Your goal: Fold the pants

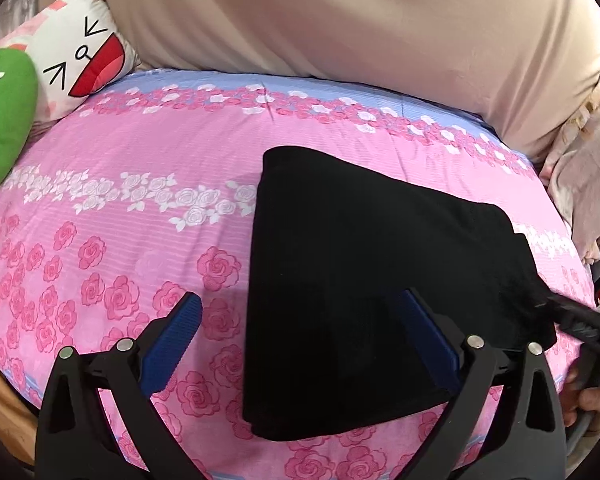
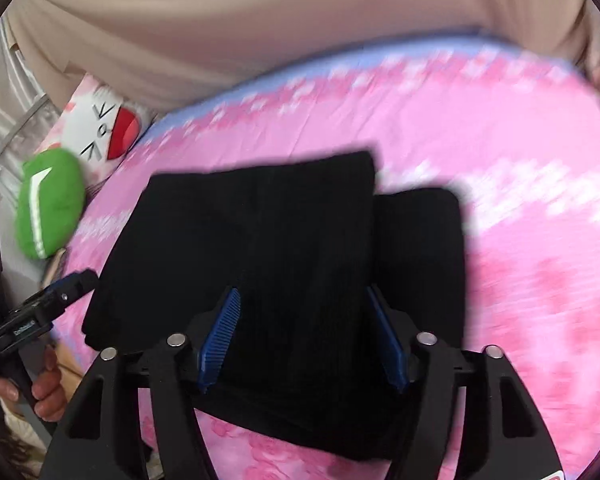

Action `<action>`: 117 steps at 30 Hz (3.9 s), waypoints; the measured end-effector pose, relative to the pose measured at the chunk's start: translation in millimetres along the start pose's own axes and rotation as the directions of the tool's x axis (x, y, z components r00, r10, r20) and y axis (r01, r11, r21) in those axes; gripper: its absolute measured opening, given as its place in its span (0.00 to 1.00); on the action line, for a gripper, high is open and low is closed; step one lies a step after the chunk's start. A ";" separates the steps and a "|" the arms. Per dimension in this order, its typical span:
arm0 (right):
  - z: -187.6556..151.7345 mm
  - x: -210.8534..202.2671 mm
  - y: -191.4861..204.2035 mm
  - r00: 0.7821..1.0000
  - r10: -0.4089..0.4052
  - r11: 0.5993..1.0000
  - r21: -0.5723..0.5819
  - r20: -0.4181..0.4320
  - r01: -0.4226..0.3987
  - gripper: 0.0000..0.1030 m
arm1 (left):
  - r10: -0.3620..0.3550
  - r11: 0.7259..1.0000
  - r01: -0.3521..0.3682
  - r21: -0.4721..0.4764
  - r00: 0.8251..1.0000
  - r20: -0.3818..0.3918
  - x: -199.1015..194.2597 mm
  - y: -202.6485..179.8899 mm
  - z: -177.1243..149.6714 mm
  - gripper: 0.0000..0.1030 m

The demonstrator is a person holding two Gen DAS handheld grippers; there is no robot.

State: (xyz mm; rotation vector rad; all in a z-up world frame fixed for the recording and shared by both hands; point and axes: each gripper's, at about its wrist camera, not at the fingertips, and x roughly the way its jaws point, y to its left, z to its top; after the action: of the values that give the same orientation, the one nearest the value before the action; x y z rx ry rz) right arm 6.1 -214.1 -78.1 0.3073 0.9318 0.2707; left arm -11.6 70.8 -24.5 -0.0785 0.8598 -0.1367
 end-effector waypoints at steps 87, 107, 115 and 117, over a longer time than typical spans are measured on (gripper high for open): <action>-58.1 -79.0 1.7 0.981 0.183 0.970 0.146 0.071 -0.192 0.41 | -0.403 0.914 0.392 -0.102 0.907 -0.125 -30.2 12.9 -47.0 0.17; 103.3 -142.5 60.3 0.878 0.257 0.966 -0.146 0.404 -0.215 0.41 | -0.318 0.945 0.266 0.190 0.886 0.338 -113.2 -43.9 103.4 0.17; 185.2 -101.9 61.8 0.839 0.249 0.968 -0.159 0.484 -0.196 0.41 | -0.257 0.961 0.182 0.209 0.867 0.427 -65.5 -52.3 175.9 0.17; 200.6 -88.4 56.3 0.836 0.243 0.969 -0.152 0.492 -0.193 0.41 | -0.251 0.962 0.173 0.212 0.864 0.436 -47.7 -52.4 188.8 0.17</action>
State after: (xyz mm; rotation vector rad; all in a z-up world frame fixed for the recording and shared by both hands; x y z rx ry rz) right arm 114.4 -222.1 120.4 0.3743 0.3552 0.4203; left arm 96.4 28.9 140.6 -0.0459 0.3581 -0.3827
